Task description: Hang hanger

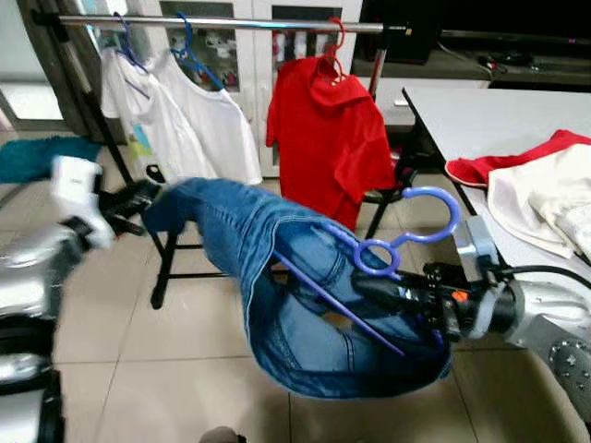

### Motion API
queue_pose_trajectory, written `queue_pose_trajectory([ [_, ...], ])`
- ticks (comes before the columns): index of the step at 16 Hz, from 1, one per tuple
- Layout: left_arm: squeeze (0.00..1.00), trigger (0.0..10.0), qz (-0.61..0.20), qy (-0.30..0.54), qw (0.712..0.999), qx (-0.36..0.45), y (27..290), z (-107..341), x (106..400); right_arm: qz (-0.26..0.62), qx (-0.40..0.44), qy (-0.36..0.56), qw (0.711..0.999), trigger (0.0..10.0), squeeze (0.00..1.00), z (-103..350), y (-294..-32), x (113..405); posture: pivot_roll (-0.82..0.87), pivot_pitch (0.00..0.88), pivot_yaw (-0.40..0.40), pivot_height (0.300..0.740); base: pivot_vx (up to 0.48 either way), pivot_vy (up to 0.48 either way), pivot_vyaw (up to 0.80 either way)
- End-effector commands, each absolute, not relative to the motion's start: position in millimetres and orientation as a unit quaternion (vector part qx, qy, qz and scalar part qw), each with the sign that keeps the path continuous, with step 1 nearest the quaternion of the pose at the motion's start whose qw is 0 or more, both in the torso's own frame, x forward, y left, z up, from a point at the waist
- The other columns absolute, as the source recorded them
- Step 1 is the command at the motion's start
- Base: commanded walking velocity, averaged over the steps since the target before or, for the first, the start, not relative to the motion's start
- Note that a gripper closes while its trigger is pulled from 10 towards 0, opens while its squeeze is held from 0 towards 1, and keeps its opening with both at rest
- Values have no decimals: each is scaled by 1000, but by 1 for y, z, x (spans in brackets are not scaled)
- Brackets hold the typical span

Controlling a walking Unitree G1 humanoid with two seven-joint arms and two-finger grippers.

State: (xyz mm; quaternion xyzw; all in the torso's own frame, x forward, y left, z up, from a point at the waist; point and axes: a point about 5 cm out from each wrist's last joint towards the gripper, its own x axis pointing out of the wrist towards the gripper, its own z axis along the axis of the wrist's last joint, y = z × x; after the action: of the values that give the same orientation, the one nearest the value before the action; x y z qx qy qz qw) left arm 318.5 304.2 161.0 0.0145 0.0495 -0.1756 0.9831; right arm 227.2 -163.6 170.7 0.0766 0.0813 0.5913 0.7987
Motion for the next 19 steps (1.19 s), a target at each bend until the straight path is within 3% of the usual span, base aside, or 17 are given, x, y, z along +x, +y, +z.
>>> queue_pose_trajectory([
  [1, 1000, 10000, -168, 40, 985, 10, 309, 167, 315, 564, 77, 75, 819, 10000, 0, 173, -168, 233, -56, 39, -15, 740, 0, 0, 0],
  [6, 1000, 10000, -151, 16, 988, 28, 293, 167, 298, 433, 71, 91, 894, 10000, 0, 154, -167, 252, -58, 50, -10, 740, 0, 0, 0],
  [7, 490, 10000, -152, 21, 988, 34, 280, 162, 296, 392, 61, 92, 913, 10000, 0, 149, -165, 258, -53, 49, -17, 740, 0, 0, 0],
  [8, 8, 10000, -169, 27, 985, 35, 245, 154, 291, 309, 68, 94, 944, 10000, 0, 141, -162, 269, -51, 52, -28, 740, 0, 0, 0],
  [11, 0, 10000, -173, 32, 983, 52, 212, 145, 286, 234, 88, 110, 962, 10000, 0, 131, -158, 276, -57, 50, -25, 740, 0, 0, 0],
  [13, 0, 10000, -180, 33, 981, 60, 194, 134, 278, 197, 59, 109, 972, 10000, 0, 120, -156, 276, -59, 49, -25, 740, 0, 0, 0],
  [19, 0, 10000, -153, 51, 985, 55, 188, 129, 266, 184, 61, 107, 975, 10000, 0, 117, -138, 281, -46, 48, -44, 740, 100, 0, 0],
])
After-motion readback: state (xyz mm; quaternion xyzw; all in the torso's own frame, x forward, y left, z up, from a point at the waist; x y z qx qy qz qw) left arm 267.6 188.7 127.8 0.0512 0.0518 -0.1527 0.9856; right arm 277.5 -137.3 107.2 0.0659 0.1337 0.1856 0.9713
